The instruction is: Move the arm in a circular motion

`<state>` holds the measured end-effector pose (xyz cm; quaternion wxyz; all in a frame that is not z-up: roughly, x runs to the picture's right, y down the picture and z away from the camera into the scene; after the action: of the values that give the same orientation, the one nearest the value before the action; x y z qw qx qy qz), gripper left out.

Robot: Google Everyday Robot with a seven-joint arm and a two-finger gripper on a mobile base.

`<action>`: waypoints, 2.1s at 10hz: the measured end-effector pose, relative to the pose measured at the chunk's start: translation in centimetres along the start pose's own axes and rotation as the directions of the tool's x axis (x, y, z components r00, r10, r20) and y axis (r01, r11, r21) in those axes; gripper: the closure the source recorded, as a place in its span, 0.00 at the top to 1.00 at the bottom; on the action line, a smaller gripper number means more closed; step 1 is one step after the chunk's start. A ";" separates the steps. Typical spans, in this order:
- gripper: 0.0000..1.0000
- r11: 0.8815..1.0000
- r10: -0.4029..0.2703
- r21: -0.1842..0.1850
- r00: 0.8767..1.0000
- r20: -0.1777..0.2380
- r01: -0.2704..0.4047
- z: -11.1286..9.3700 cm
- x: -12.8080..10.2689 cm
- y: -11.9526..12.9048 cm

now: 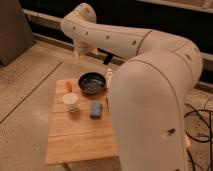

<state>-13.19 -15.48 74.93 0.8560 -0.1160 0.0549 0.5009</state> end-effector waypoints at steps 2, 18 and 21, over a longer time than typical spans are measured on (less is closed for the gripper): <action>0.65 0.994 -0.108 -0.027 0.994 -0.020 0.107 0.7 0.8 4.5; 0.65 0.999 0.000 -0.039 1.000 0.027 0.001 -2.7 10.2 -6.7; 0.65 0.995 0.092 0.044 0.995 0.030 -0.094 -1.7 5.3 -9.5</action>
<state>-2.25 -15.94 73.49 0.8348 -0.0868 0.0598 0.5403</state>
